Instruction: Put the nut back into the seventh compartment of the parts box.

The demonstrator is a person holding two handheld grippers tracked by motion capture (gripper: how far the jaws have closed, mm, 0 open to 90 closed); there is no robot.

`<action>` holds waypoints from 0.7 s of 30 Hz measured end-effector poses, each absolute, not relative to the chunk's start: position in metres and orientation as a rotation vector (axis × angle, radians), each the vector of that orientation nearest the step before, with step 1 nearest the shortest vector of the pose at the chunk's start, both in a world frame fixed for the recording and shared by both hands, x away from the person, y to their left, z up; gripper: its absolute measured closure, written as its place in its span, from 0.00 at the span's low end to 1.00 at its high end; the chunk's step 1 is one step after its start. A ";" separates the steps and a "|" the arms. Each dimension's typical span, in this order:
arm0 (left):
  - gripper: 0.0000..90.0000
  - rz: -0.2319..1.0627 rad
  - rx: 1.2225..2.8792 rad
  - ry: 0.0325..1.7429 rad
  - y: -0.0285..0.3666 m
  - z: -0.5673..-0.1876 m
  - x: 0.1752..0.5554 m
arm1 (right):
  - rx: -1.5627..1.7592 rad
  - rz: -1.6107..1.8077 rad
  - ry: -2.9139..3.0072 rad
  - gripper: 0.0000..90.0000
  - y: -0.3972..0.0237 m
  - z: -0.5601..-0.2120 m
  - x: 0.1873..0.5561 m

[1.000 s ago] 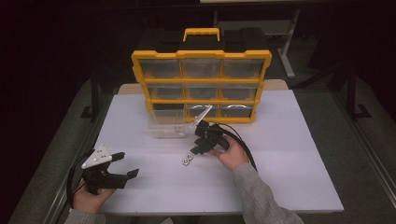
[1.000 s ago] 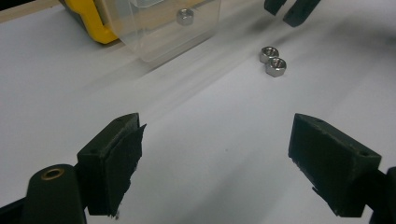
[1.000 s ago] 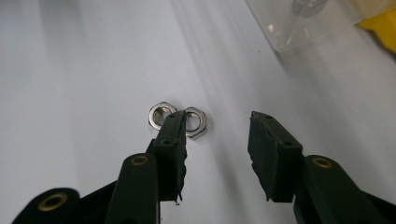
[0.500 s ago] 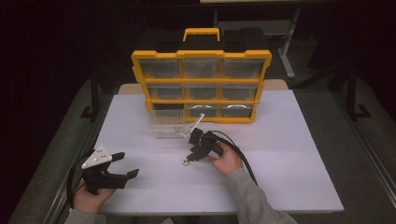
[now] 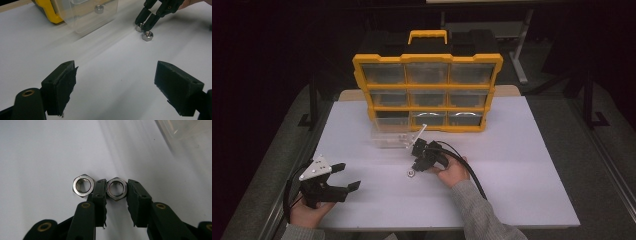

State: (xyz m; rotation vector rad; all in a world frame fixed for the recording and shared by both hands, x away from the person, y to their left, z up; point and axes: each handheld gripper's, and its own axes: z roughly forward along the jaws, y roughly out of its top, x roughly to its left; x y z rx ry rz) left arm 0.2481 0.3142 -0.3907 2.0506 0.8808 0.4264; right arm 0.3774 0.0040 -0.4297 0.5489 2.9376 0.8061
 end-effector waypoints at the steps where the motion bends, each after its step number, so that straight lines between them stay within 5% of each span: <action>1: 0.19 0.424 2.055 0.882 0.314 -0.390 0.248 | 0.548 0.807 2.939 0.76 0.004 -0.430 0.378; 21: 0.19 0.429 2.068 0.871 0.314 -0.391 0.249 | 0.601 0.862 2.957 0.77 -0.012 -0.417 0.385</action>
